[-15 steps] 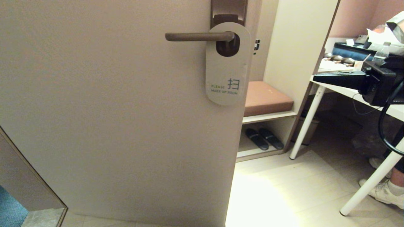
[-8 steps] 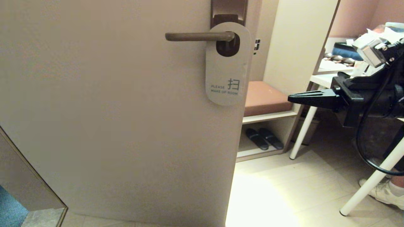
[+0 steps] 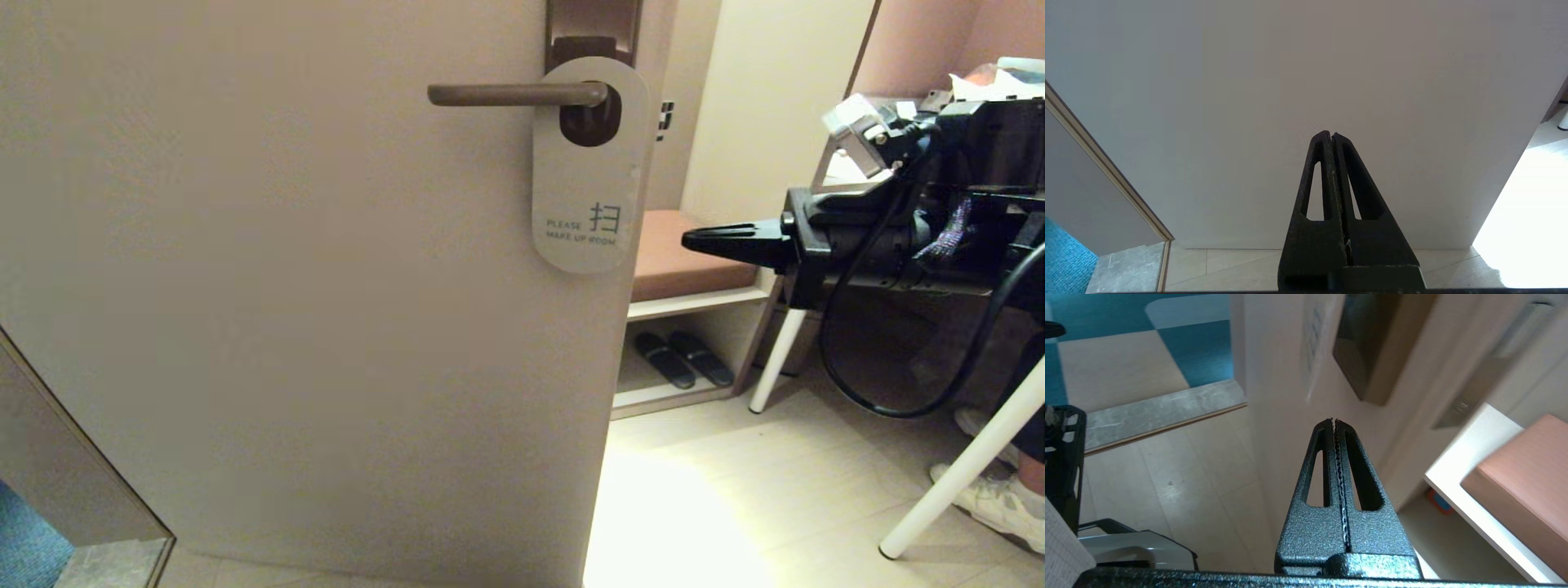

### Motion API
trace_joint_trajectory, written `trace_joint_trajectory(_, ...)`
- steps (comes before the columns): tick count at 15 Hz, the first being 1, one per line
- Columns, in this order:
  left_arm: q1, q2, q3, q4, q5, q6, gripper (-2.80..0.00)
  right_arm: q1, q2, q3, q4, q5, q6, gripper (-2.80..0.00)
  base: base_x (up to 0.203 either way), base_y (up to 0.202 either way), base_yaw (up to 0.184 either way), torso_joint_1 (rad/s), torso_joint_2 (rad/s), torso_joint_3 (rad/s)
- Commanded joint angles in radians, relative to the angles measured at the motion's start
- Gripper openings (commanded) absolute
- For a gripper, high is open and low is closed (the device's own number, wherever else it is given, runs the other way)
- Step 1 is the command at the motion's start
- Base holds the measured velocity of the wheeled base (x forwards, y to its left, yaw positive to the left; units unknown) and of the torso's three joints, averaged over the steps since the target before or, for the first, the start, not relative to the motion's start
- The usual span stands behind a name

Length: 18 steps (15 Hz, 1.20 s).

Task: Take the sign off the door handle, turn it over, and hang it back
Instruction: Take down the sign

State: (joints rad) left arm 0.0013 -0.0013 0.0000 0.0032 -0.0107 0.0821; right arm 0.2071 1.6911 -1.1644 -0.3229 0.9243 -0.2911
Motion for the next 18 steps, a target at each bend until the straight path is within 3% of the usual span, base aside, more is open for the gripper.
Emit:
trace_joint_trajectory(1,0.0,0.001,0.0,0.0,0.0,0.001,-2.8,0.025,0.02,-0.015,-0.002,0.0,-0.001,-2.8,0.0,0.0,0.0,0.0,0.0,0.0)
trace_joint_trajectory(13,0.0,0.001,0.0,0.0,0.0,0.001,-2.8,0.078,0.019,-0.032,0.002,-0.047,0.021,-2.8,0.0,0.0,0.0,0.0,0.0,0.0)
trace_joint_trajectory(14,0.0,0.001,0.0,0.0,0.0,0.001,-2.8,0.078,0.019,-0.032,-0.001,-0.045,0.023,0.0,0.0,0.0,0.0,0.0,0.0,0.0)
trace_joint_trajectory(18,0.0,0.001,0.0,0.0,0.0,0.001,-2.8,0.078,0.006,-0.026,-0.004,-0.043,0.023,0.0,0.0,0.0,0.0,0.0,0.0,0.0)
